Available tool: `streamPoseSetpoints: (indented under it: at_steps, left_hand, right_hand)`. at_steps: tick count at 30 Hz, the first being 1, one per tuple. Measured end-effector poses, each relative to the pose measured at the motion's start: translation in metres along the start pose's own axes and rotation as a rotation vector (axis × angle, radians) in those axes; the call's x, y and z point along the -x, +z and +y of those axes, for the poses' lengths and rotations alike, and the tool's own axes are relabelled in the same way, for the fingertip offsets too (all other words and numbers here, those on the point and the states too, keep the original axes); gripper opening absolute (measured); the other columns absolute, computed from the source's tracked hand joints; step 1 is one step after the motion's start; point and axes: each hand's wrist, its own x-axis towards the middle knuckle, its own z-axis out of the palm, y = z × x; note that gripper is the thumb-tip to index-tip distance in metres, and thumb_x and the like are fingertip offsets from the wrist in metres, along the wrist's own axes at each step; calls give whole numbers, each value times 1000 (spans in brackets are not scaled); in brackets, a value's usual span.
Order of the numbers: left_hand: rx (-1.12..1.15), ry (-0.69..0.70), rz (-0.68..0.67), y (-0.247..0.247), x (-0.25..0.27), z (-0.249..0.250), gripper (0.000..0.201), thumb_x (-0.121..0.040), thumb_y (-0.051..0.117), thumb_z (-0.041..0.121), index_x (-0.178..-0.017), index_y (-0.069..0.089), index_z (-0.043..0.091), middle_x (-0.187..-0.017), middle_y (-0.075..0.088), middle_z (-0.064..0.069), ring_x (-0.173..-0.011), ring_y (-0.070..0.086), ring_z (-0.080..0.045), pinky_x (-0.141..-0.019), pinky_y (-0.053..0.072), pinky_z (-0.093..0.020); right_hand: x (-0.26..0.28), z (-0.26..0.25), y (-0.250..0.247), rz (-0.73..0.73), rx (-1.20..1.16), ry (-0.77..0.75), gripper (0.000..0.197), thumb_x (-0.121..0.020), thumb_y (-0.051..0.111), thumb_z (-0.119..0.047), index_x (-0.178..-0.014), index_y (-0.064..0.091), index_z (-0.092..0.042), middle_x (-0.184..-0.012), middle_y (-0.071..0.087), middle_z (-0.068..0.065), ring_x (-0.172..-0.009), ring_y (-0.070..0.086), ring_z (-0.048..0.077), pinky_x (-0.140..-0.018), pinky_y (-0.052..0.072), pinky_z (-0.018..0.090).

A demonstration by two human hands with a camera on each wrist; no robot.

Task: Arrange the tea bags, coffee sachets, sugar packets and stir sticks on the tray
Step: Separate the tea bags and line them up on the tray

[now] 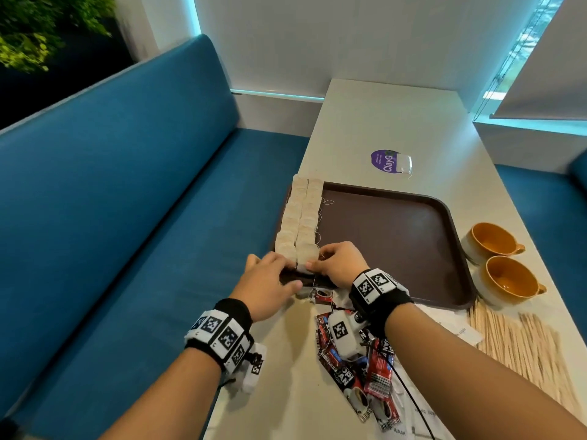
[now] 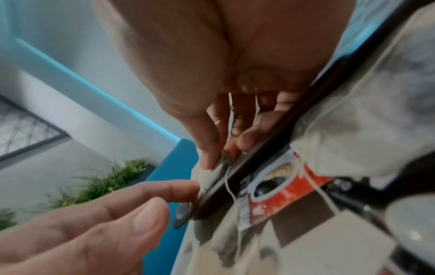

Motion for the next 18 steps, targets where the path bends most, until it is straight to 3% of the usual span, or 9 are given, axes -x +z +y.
streamPoseSetpoints:
  at_steps: [3,7,9,12,15,18]
  left_hand:
    - [-80,17,17,3,0,-4,47,-97,55,53,-140,51,33,-136,47,14,-112,29,-15,-103,35,-33]
    - [-104,26,23,3,-2,-7,48,-97,54,54,-137,57,28,-138,47,15,-114,29,-15,-107,36,-36]
    - [-73,28,28,2,-2,-8,47,-97,55,53,-137,57,27,-137,47,15,-116,29,-15,-108,35,-35]
    - [-8,41,56,0,0,-9,44,-97,58,49,-137,57,28,-137,46,15,-118,28,-14,-108,31,-31]
    - [-20,60,83,1,3,-9,44,-97,60,48,-137,54,32,-141,44,17,-119,27,-14,-109,31,-33]
    - [-44,56,56,3,4,-11,49,-96,59,51,-142,49,35,-147,41,18,-123,26,-14,-112,30,-37]
  right_hand:
    - [-6,-1,5,64,78,-3,29,-74,91,-29,-92,71,-19,-89,72,-3,-78,70,13,-62,55,24]
    - [-9,-8,4,119,205,-23,48,-69,93,-33,-97,57,-21,-93,66,-6,-81,63,12,-64,48,24]
    - [-9,-10,-1,134,214,-46,44,-73,91,-31,-97,55,-19,-92,65,-5,-77,60,11,-63,48,26]
    - [-9,-10,-6,100,259,-97,27,-78,87,-30,-90,65,-21,-90,66,-6,-81,62,12,-75,55,30]
    - [-7,-8,-5,23,307,-82,18,-77,87,-36,-88,74,-29,-92,67,-9,-84,61,7,-73,50,24]
    - [-7,-8,-5,13,313,-64,19,-78,87,-36,-94,77,-31,-98,66,-9,-88,62,7,-78,51,24]
